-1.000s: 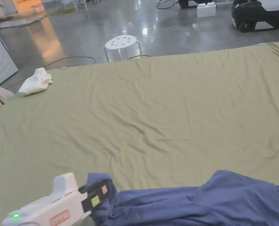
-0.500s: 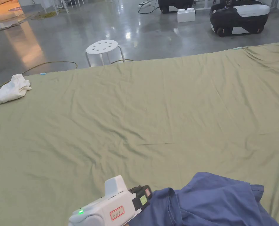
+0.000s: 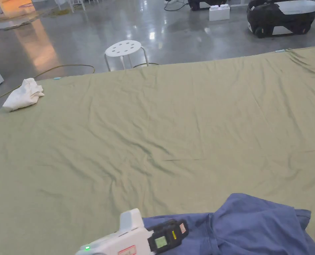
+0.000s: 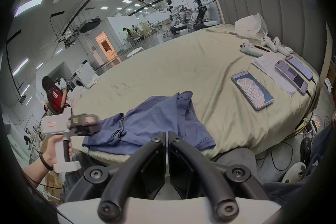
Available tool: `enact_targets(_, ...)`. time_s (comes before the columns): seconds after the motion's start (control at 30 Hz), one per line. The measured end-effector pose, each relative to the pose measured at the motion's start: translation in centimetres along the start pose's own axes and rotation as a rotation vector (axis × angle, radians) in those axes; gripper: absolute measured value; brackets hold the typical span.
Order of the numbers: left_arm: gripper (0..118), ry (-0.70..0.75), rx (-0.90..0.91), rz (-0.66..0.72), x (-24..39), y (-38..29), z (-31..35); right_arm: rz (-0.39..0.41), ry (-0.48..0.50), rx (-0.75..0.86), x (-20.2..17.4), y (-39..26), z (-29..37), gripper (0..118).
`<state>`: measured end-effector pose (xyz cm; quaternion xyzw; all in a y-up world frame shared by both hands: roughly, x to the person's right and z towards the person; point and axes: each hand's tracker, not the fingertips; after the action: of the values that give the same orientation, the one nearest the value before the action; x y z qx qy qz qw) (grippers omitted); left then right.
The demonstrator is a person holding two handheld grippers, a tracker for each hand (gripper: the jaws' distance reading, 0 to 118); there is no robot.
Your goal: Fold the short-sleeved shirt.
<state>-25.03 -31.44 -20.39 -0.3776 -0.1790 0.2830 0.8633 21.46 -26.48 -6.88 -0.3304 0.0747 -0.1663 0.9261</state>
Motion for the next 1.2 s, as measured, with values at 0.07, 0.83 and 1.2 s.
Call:
enact_targets(0.07,92,0.025,0.054,0.064,-2.9,0.7,2.7,0.005,0.007,-0.008,-0.1,0.0,-0.1,0)
enact_targets(0.83,11,0.097,0.207,0.095,-3.2,5.4,9.8,-0.04,0.026,-0.012,0.3,-0.1,-0.4,0)
enact_targets(1.2,66,-0.096,-0.197,-0.141,11.9,-1.7,-10.6,-0.063,0.0,0.012,1.2,-1.2,1.2,0)
